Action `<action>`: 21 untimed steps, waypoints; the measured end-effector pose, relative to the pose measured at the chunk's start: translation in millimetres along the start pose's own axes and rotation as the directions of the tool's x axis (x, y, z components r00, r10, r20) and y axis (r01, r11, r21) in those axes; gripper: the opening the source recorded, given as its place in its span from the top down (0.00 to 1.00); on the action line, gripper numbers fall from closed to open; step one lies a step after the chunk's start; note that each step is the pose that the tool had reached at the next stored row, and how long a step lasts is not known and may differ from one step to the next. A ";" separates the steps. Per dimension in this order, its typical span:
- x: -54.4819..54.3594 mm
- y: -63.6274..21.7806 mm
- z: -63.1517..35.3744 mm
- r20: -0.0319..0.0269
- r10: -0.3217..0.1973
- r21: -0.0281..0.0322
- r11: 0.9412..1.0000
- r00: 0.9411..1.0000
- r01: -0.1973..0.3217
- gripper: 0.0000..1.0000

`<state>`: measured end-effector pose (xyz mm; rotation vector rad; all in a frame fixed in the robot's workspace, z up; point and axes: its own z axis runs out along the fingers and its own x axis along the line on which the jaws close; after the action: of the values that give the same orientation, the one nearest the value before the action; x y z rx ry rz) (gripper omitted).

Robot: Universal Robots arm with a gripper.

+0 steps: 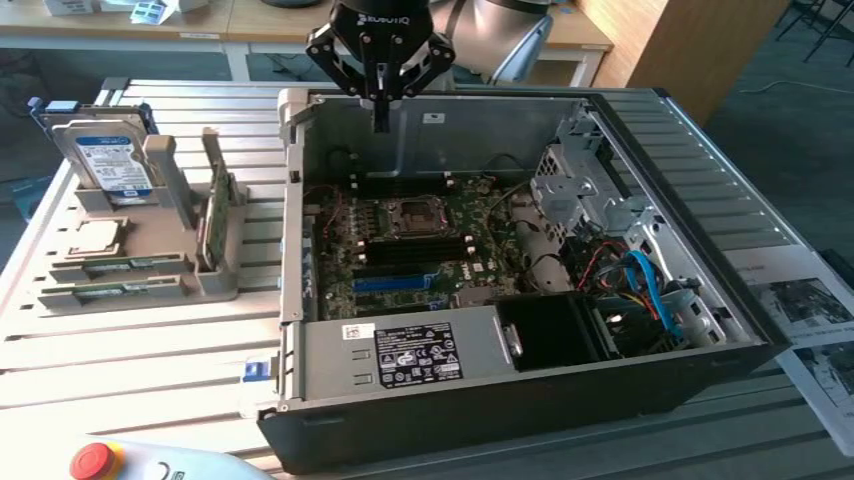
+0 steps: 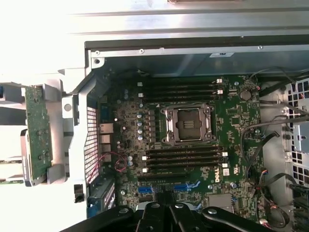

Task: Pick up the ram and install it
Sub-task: 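Reach for the ram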

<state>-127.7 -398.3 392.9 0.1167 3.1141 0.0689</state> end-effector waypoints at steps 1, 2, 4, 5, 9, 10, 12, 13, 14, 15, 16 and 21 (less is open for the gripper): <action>1.2 0.1 0.1 0.000 0.000 0.000 1.000 1.000 0.000 0.90; 2.5 0.3 0.1 0.000 0.000 0.000 1.000 1.000 0.000 0.90; 5.7 0.8 0.2 -0.001 0.000 0.000 1.000 1.000 0.000 0.90; 7.5 1.1 0.2 -0.001 0.000 0.000 1.000 1.000 0.000 0.90; 16.1 1.6 0.2 -0.001 0.000 0.000 1.000 1.000 0.000 0.90; 18.4 1.6 0.2 -0.002 0.000 0.000 1.000 1.000 0.000 0.90; 23.1 1.6 0.2 -0.002 0.000 0.000 1.000 1.000 0.000 0.90; 25.3 1.6 0.3 -0.002 0.000 0.000 1.000 1.000 0.000 0.90; 27.8 1.6 0.3 -0.002 0.000 0.000 1.000 1.000 0.000 0.90; 30.1 1.5 0.3 -0.002 0.000 0.000 1.000 1.000 0.000 0.90; 32.3 1.5 0.3 -0.002 0.000 0.000 1.000 1.000 0.000 0.90; 42.7 1.3 0.3 -0.004 0.000 0.000 1.000 1.000 0.000 0.90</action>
<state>-170.1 -393.8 391.8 0.1169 3.1178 0.0687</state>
